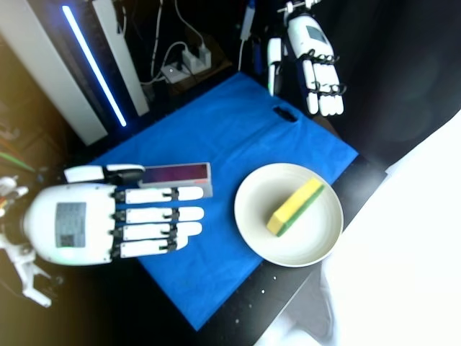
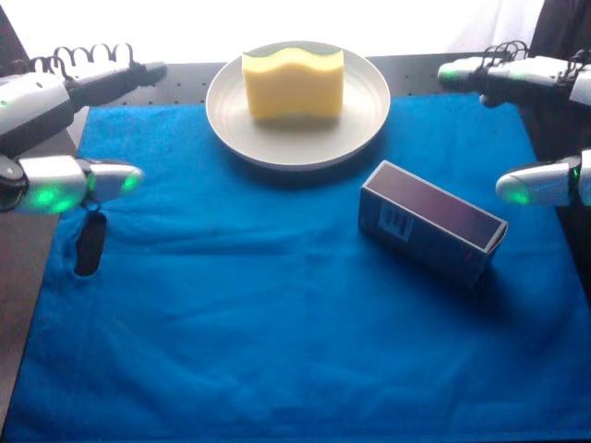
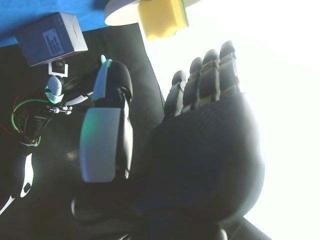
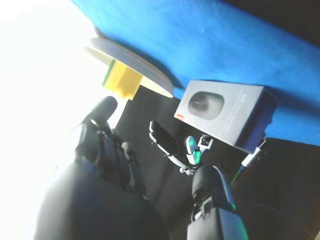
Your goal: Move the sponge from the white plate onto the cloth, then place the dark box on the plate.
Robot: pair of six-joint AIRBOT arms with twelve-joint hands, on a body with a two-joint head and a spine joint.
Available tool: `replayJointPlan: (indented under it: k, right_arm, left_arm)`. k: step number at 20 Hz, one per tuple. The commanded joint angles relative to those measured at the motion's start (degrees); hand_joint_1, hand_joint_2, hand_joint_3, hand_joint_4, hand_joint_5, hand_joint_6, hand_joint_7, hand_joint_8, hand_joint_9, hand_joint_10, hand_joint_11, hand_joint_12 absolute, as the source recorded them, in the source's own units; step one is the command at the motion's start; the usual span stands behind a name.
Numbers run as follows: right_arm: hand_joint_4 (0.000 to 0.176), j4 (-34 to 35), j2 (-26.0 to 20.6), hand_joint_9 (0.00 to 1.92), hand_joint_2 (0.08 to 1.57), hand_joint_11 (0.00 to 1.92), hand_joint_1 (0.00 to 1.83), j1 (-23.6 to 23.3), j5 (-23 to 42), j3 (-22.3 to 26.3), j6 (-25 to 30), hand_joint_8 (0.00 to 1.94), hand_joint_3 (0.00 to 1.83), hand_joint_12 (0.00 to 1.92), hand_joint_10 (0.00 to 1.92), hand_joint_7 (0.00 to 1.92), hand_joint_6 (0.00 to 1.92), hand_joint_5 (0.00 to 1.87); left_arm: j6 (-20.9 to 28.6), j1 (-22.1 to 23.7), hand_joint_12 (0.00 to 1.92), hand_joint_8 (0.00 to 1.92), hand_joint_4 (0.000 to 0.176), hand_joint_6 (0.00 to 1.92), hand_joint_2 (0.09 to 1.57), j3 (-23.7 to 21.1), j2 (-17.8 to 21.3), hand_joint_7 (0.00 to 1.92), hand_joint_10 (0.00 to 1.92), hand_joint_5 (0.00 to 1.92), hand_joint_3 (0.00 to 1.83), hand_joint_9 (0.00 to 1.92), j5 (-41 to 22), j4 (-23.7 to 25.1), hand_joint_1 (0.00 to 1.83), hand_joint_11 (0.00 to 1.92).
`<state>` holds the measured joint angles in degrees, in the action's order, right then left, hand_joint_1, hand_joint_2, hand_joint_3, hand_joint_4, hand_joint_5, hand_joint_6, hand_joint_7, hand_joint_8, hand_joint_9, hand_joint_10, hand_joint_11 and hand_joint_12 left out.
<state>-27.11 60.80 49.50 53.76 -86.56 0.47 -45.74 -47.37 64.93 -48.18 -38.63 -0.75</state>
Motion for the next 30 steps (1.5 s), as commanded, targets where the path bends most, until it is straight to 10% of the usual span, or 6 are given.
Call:
replayJointPlan:
  k: [1, 7, 9, 12, 24, 30]
  right_arm:
    - [0.142, 3.16, -0.14, 0.16, 1.2, 0.08, 0.6, -0.48, 5.79, -0.09, 0.51, 0.0, 0.0, 0.16, 0.0, 0.23, 0.0, 0.38]
    - [0.152, 3.17, -0.13, 0.16, 1.22, 0.1, 0.48, -0.3, 5.78, -0.1, 0.51, 0.0, 0.01, 0.13, 0.0, 0.23, 0.0, 0.36]
    - [0.157, 3.16, -0.07, 0.17, 1.22, 0.1, 0.44, -0.27, 5.78, -0.12, 0.51, 0.0, 0.0, 0.12, 0.0, 0.23, 0.0, 0.37]
    - [0.154, 3.15, 0.09, 0.16, 1.24, 0.09, 0.43, -0.18, 5.77, -0.34, 0.51, 0.0, 0.01, 0.11, 0.0, 0.24, 0.0, 0.36]
    - [0.139, 2.67, 1.61, 0.15, 1.27, 0.08, 0.51, -0.04, 5.77, -1.78, 0.52, 0.0, 0.0, 0.08, 0.0, 0.22, 0.01, 0.4]
    - [0.153, 2.09, 2.2, 0.16, 1.25, 0.11, 0.51, -0.04, 5.77, -2.62, 0.52, 0.0, 0.0, 0.09, 0.0, 0.23, 0.0, 0.42]
  left_arm:
    - [0.04, 0.58, 0.2, 0.0, 0.105, 0.0, 1.12, -0.1, 0.08, 0.21, 0.0, 0.25, 0.01, 0.1, -6.16, -0.75, 0.42, 0.0]
    - [0.04, 0.61, 0.41, 0.0, 0.076, 0.0, 1.1, -0.04, 0.14, 0.22, 0.0, 0.24, 0.0, 0.14, -5.92, -0.67, 0.48, 0.0]
    - [0.03, 1.3, 0.52, 0.0, 0.099, 0.0, 1.03, 0.43, -0.15, 0.25, 0.0, 0.26, 0.0, 0.19, -4.96, -0.36, 0.63, 0.0]
    - [0.03, 4.78, 0.39, 0.0, 0.064, 0.0, 0.93, 2.26, -1.49, 0.25, 0.0, 0.28, 0.0, 0.18, -0.99, 2.55, 0.8, 0.0]
    - [0.0, 22.68, 0.83, 0.0, 0.151, 0.01, 0.89, 14.26, -12.92, 0.32, 0.0, 0.3, 0.01, 0.33, 16.62, 14.38, 0.78, 0.0]
    - [0.01, 25.09, 0.73, 0.0, 0.127, 0.0, 0.94, 22.68, -20.97, 0.36, 0.0, 0.28, 0.0, 0.37, 19.23, 11.57, 0.72, 0.0]
